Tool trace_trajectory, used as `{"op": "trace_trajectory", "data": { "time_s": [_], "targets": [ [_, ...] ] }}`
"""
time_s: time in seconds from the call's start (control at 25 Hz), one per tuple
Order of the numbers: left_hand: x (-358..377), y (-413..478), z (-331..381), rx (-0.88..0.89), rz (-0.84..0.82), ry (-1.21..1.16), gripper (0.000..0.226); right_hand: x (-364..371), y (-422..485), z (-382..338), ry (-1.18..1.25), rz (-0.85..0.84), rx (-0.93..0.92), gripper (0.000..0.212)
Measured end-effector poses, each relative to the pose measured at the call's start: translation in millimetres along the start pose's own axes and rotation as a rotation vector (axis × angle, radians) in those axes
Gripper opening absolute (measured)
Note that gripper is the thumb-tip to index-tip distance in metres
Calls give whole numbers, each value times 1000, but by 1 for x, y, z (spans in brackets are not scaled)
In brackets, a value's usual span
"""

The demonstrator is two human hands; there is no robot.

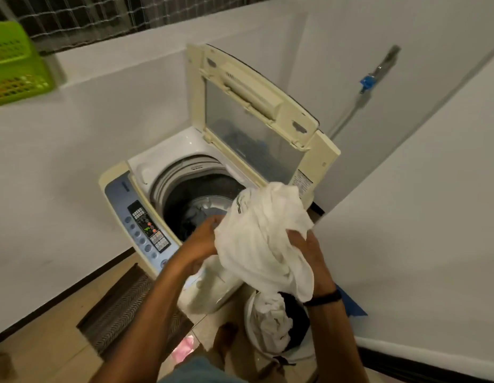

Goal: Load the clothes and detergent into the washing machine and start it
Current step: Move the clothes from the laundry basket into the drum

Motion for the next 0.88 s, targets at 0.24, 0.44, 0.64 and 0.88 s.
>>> {"op": "trace_trajectory", "data": {
  "time_s": [0.24, 0.44, 0.64, 0.88],
  "targets": [
    [-81, 10, 24, -2, 184, -340, 43, 90, 57, -41, -182, 15, -292, 52],
    [-99, 57, 22, 51, 337, 346, 57, 128, 120, 19, -535, -33, -81, 92],
    [-82, 67, -28, -49, 364, 641, 53, 53, 129, 75, -526, 116, 179, 46],
    [49, 43, -85, 54, 177, 661, 20, -94, 81, 181, -298, 257, 492, 8]
  ]
}}
Point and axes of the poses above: each hand's wrist, its own y-axis towards the middle knuckle, its own x-axis out of the palm, z = x × y, the point moved 9 cm from there along y, towards the middle knuckle, and after that the axes turned 6 degrees about x, right-handed, at the moved point
